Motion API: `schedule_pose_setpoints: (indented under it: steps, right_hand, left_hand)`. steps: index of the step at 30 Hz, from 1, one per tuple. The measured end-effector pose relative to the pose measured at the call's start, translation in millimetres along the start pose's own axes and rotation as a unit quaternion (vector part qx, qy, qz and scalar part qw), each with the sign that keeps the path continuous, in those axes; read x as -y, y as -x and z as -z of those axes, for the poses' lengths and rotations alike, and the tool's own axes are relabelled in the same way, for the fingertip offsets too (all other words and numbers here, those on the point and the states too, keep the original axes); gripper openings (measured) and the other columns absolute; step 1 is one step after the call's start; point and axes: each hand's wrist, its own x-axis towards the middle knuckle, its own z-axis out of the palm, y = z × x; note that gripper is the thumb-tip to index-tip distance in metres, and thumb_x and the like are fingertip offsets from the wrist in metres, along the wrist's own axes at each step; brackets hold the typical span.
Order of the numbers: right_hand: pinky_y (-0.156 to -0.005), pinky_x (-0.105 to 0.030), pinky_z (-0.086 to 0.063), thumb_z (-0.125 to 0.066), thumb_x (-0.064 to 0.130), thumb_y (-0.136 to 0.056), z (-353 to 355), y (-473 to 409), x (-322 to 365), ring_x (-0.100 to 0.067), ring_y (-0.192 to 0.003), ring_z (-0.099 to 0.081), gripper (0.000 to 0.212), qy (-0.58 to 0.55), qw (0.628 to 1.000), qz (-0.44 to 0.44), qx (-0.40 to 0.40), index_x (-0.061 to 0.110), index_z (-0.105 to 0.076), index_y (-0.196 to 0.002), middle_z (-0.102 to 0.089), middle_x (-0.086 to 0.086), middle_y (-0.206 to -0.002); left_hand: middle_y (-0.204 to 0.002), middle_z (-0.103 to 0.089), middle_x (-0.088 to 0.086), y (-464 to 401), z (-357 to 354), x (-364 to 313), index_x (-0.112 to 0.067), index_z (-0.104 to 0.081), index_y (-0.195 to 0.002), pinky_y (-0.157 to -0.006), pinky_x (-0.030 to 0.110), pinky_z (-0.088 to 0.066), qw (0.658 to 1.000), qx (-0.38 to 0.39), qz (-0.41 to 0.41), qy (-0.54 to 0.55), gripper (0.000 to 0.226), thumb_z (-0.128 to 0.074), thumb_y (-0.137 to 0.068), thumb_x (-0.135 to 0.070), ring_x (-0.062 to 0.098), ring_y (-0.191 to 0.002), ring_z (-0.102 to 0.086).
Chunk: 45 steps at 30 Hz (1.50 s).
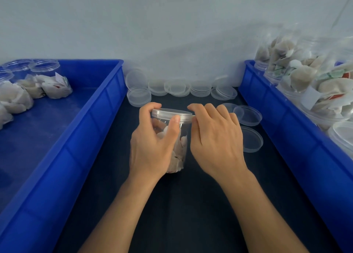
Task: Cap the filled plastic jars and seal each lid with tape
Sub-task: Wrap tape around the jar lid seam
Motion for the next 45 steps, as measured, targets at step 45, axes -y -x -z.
schedule_pose_setpoints:
  steps: [45]
  right_hand:
    - [-0.069, -0.038, -0.044, -0.025, 0.053, -0.107, 9.8, -4.3, -31.1, -0.012, -0.064, -0.053, 0.047, -0.155, 0.973, -0.006, 0.17, 0.05, -0.048, -0.148, -0.048, 0.013, -0.059]
  left_hand:
    - [-0.093, -0.071, 0.012, -7.5, 13.8, 4.9, -0.014, -0.07, -0.1, -0.076, 0.043, -0.06, 0.953, 0.148, 0.131, 0.231, 0.053, -0.065, -0.086, -0.064, 0.027, -0.084, -0.073]
